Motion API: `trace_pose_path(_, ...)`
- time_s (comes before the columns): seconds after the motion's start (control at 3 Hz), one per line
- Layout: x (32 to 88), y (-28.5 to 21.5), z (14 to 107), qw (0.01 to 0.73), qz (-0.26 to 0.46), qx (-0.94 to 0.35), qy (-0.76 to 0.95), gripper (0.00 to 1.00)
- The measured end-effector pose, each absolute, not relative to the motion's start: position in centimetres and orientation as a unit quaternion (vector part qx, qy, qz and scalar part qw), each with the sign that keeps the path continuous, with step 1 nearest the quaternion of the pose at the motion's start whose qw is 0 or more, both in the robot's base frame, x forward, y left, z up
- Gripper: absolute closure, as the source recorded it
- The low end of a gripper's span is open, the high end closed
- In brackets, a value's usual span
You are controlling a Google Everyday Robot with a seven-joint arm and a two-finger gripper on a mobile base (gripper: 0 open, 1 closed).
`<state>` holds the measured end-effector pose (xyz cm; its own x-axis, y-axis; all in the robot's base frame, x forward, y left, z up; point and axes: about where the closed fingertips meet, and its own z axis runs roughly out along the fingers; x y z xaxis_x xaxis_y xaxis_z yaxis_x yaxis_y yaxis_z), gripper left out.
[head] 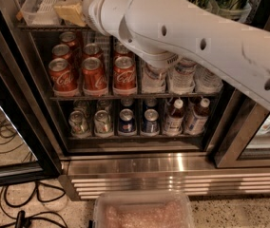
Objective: Pick orange can from top shelf of fridge
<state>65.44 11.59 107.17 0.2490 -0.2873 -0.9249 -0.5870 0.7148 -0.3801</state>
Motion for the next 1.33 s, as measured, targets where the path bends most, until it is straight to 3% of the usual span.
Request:
trace_pose_path(0.33, 65.89, 11.71, 107.48, 0.702, 0.110, -0.358, 0.606, 0.52)
trace_pose_path(1.0, 65.89, 11.72, 107.50, 0.702, 0.110, -0.358, 0.606, 1.00)
trace_pose_path(1.33, 65.89, 11.72, 107.50, 0.702, 0.110, -0.358, 0.606, 1.00)
